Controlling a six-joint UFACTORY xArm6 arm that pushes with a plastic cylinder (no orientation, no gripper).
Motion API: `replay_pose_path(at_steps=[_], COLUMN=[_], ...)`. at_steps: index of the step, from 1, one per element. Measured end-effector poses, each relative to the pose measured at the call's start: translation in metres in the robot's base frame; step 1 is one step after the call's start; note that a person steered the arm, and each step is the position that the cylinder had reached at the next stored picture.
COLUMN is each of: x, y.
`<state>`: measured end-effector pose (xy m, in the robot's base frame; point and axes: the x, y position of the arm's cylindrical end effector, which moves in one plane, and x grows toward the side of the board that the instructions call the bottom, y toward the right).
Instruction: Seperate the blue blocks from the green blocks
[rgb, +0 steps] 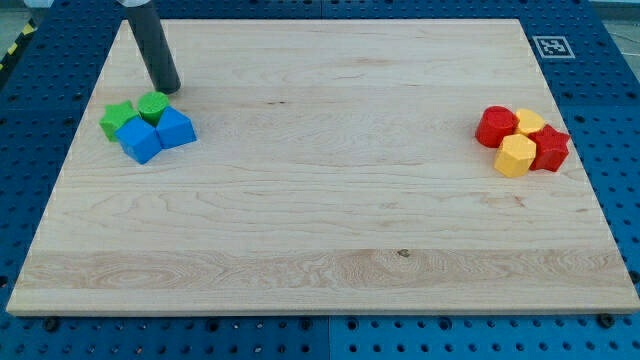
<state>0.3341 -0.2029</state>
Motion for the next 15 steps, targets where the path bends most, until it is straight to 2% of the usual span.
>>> replay_pose_path(at_steps=[2, 4, 6, 7, 8, 12, 14, 15], x=[0.000, 0.000, 0.000, 0.002, 0.032, 0.049, 0.090, 0.090], y=[-0.041, -0.056, -0.101, -0.102, -0.102, -0.093, -0.092, -0.081])
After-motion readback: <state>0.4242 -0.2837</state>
